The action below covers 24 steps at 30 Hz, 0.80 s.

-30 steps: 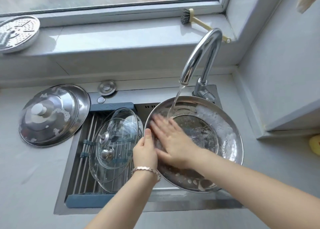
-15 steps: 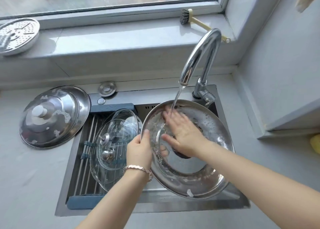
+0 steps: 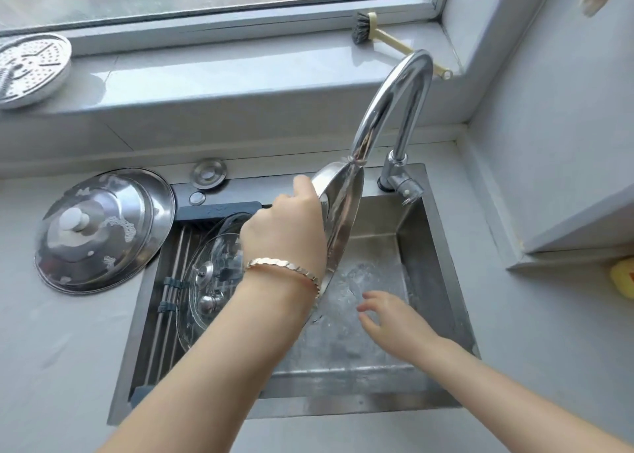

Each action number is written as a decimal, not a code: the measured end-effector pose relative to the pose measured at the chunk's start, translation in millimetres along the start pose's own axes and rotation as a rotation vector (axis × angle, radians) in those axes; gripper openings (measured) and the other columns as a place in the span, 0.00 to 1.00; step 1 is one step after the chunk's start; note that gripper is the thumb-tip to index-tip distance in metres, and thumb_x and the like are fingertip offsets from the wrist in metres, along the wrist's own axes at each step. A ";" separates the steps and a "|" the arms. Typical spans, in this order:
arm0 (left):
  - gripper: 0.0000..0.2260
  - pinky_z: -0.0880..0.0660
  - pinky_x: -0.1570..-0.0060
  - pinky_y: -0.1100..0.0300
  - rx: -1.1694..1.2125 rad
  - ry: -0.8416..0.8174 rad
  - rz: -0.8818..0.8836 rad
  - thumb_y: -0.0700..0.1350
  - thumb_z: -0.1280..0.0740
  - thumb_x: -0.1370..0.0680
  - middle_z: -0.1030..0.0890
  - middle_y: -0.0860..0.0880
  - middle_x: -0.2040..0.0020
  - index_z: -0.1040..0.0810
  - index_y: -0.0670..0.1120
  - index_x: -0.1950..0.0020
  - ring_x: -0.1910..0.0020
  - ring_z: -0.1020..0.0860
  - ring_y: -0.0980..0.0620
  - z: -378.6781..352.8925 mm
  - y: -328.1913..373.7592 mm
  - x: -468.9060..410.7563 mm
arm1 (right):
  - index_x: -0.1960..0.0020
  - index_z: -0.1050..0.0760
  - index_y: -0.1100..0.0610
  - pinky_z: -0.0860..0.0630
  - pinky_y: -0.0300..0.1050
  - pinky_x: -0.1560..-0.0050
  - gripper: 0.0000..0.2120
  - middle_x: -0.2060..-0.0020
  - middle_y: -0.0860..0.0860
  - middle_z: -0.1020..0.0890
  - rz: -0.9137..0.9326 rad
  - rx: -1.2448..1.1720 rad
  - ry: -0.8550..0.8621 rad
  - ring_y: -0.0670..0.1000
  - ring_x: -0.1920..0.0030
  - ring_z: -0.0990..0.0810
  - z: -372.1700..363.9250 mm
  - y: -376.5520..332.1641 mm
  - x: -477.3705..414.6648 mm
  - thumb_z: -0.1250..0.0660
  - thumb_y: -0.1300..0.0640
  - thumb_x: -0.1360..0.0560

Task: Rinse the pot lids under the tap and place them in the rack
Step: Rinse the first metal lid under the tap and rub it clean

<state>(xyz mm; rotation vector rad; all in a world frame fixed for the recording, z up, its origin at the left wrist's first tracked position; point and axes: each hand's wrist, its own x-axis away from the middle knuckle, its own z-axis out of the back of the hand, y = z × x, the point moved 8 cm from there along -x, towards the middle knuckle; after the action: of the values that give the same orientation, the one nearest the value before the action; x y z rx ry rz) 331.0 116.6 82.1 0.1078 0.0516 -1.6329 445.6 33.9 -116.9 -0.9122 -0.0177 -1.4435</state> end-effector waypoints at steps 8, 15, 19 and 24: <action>0.06 0.35 0.58 0.54 0.200 -0.155 0.265 0.34 0.43 0.26 0.22 0.36 0.49 0.35 0.42 0.52 0.48 0.25 0.35 -22.7 -62.2 1.3 | 0.29 0.36 0.60 0.46 0.39 0.29 0.21 0.27 0.52 0.38 0.009 -0.126 0.153 0.48 0.27 0.41 19.9 -22.1 2.3 0.46 0.54 0.19; 0.10 0.36 0.61 0.58 0.703 -0.181 0.396 0.46 0.42 0.20 0.25 0.44 0.64 0.24 0.44 0.55 0.56 0.25 0.39 -63.3 -75.4 21.5 | 0.25 0.63 0.61 0.64 0.47 0.25 0.36 0.24 0.57 0.62 -0.147 -0.236 0.136 0.52 0.25 0.64 4.8 -53.7 -38.6 0.53 0.40 0.21; 0.16 0.33 0.62 0.53 0.871 -0.149 0.439 0.46 0.42 0.20 0.22 0.39 0.64 0.23 0.36 0.57 0.50 0.25 0.35 -78.5 -61.0 33.6 | 0.24 0.61 0.61 0.67 0.47 0.27 0.35 0.25 0.58 0.61 0.105 -0.092 0.262 0.52 0.25 0.64 24.9 -101.2 -54.3 0.57 0.40 0.22; 0.13 0.33 0.59 0.59 0.982 -0.090 0.531 0.45 0.42 0.20 0.22 0.47 0.66 0.23 0.43 0.61 0.62 0.25 0.48 -90.7 -78.5 32.4 | 0.24 0.55 0.58 0.63 0.43 0.26 0.35 0.24 0.51 0.53 0.740 0.066 0.183 0.45 0.25 0.58 11.1 -135.7 -16.6 0.52 0.41 0.25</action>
<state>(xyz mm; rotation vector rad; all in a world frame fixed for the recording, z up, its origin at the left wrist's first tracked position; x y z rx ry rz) 254.1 98.6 -13.9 0.7314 -0.7918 -1.0042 333.5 72.2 -47.7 -0.6274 0.3712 -0.8196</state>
